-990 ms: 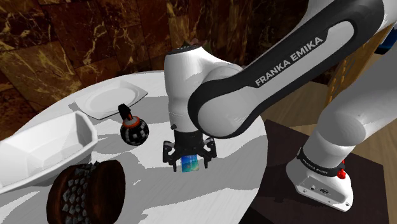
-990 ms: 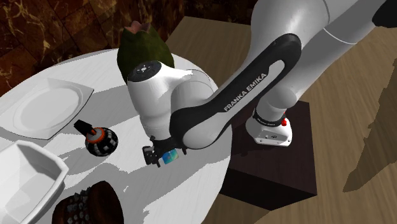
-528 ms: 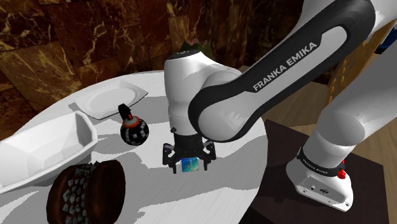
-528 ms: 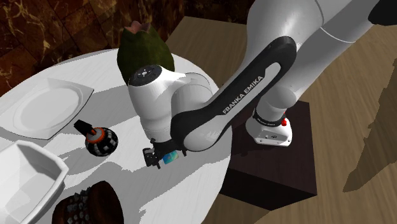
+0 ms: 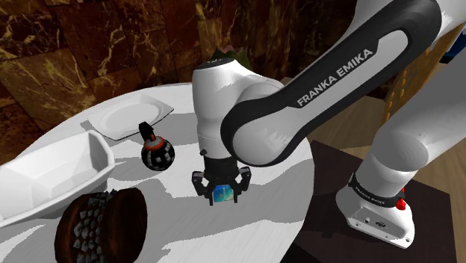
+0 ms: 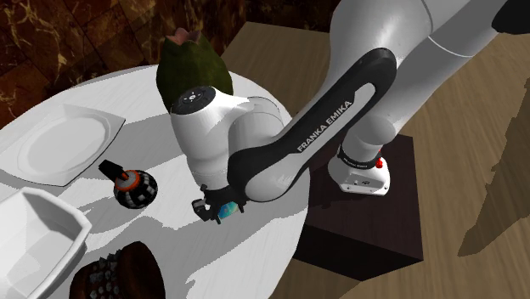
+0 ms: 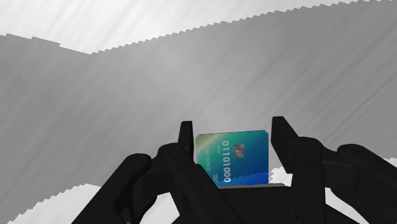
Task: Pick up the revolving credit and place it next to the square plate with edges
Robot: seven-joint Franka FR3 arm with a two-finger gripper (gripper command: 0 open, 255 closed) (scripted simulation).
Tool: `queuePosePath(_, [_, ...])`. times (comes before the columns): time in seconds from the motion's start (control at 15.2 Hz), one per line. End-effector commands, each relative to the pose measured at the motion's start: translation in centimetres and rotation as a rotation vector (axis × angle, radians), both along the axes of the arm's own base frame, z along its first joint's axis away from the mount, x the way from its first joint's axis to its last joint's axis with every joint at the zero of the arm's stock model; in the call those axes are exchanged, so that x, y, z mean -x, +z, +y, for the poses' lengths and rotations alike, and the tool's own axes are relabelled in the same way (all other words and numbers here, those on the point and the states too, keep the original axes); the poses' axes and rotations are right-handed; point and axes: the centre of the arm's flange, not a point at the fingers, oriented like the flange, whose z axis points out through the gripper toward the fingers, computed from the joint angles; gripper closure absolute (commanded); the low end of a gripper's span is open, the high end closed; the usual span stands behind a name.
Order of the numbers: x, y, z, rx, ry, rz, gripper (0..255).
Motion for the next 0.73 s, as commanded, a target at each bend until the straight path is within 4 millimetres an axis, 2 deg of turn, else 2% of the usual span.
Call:
queuePosePath(0.0, [0.0,-0.1,0.0,-0.002,0.0,0.0,255])
queuePosePath(0.2, [0.0,-0.1,0.0,-0.002,0.0,0.0,255])
queuePosePath(0.66, [0.0,3.6,0.0,-0.002,0.0,0.0,255])
